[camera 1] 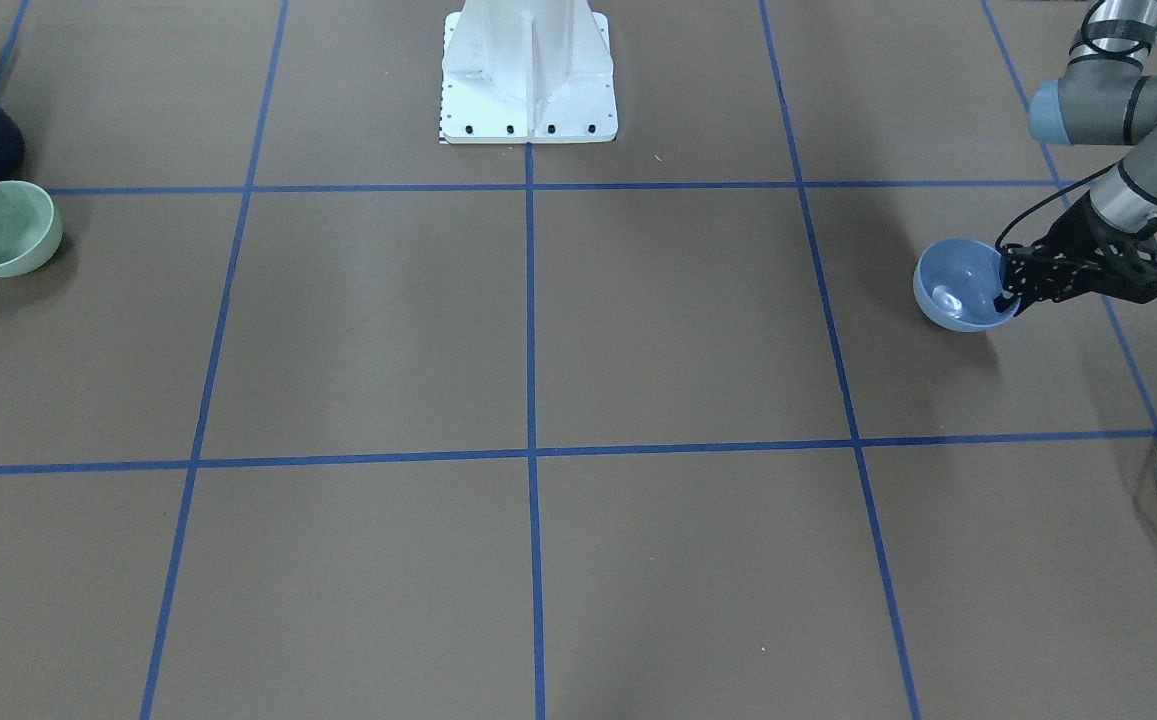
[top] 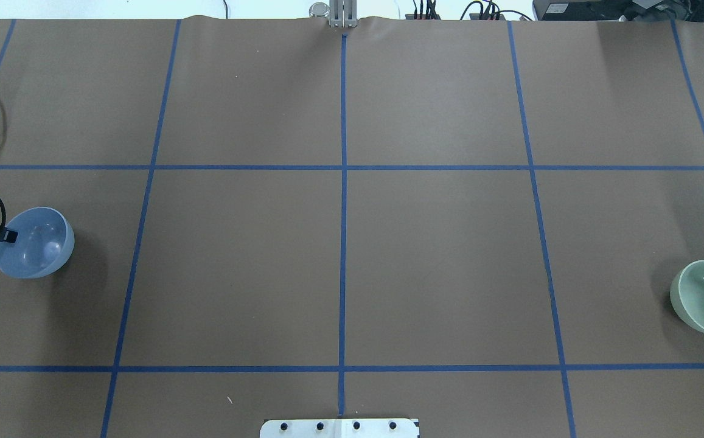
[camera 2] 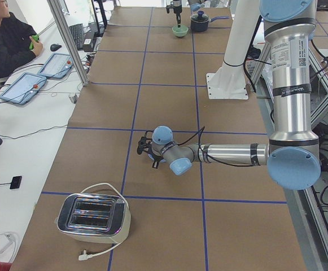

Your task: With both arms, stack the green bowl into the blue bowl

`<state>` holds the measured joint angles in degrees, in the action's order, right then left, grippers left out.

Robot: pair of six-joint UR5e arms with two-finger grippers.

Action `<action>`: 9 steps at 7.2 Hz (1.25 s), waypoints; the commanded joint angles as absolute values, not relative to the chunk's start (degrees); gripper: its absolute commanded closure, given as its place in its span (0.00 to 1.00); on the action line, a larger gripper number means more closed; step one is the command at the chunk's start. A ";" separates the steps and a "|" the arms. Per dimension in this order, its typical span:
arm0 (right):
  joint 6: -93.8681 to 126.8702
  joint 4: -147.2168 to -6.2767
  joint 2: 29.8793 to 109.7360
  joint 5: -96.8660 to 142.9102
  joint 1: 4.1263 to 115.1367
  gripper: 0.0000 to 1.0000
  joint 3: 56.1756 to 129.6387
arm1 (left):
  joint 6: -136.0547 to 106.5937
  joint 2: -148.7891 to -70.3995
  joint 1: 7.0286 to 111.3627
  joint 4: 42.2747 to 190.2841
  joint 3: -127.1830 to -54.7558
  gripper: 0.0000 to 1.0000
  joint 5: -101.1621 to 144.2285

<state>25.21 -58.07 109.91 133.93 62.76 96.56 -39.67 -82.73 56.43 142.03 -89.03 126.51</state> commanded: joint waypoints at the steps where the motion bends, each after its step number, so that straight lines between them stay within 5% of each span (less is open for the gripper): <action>1: 25.40 -58.10 109.17 134.21 62.75 1.00 96.50 | -39.90 -84.01 56.43 141.51 -89.55 1.00 127.61; 6: 32.77 -64.30 98.65 139.47 65.03 1.00 99.74 | -56.80 -108.77 54.51 117.52 -95.54 1.00 132.45; 9: 33.92 -89.05 80.04 141.33 66.88 1.00 103.10 | -68.01 -120.63 41.77 109.74 -94.66 1.00 119.39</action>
<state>33.44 -79.31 87.97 141.01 66.51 102.25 -64.47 -115.16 46.10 114.70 -94.91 124.68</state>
